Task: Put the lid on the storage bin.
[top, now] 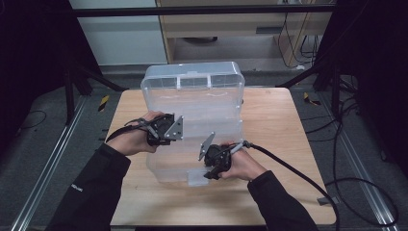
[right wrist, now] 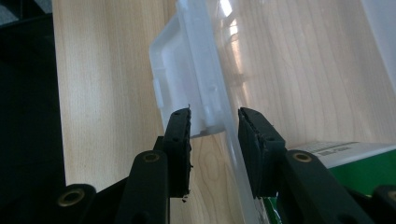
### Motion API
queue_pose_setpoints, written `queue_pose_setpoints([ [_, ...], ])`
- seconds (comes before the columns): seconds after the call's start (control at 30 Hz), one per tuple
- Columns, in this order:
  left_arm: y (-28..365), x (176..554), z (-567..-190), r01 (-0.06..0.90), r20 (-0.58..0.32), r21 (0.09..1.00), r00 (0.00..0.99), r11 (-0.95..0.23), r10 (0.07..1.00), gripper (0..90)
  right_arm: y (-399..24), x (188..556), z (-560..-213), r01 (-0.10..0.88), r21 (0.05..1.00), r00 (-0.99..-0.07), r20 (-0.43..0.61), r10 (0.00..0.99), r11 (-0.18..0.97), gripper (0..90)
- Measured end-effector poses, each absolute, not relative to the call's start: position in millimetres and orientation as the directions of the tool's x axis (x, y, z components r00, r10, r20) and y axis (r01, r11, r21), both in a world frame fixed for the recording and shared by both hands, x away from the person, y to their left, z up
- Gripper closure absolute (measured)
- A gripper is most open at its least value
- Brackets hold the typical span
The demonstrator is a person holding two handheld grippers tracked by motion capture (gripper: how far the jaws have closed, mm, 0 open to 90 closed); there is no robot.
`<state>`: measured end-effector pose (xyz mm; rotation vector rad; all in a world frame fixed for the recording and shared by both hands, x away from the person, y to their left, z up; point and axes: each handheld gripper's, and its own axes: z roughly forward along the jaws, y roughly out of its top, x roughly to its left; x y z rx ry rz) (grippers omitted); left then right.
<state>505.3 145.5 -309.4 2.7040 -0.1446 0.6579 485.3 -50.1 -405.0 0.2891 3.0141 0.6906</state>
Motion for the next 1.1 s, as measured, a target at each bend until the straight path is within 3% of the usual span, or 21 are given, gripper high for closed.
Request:
queue_pose_setpoints([
  [0.2, 144.8, 504.1, -310.0, -0.178, 0.462, 0.310, 0.887, -0.934, -0.015, 84.2, -56.5, 483.3, -402.9, 0.199, 0.491, -0.974, 0.005, 0.226, 0.848, 64.7],
  [0.33, 144.5, 503.3, -310.0, -0.175, 0.459, 0.305, 0.888, -0.936, -0.017, 84.1, -70.4, 480.6, -392.6, 0.219, 0.577, -0.967, 0.019, 0.255, 0.787, 66.4],
  [0.7, 144.8, 504.5, -306.6, -0.195, 0.469, 0.254, 0.881, -0.947, -0.056, 83.6, -109.3, 473.4, -381.1, 0.306, 0.723, -0.928, 0.083, 0.362, 0.620, 88.8],
  [0.73, 144.2, 502.9, -310.6, -0.170, 0.456, 0.309, 0.890, -0.936, -0.012, 83.5, -111.6, 472.8, -380.4, 0.308, 0.732, -0.927, 0.086, 0.366, 0.608, 89.1],
  [1.1, 143.8, 502.2, -311.2, -0.165, 0.450, 0.313, 0.893, -0.935, -0.007, 83.3, -145.8, 468.8, -357.7, 0.321, 0.846, -0.887, 0.113, 0.447, 0.424, 90.0],
])
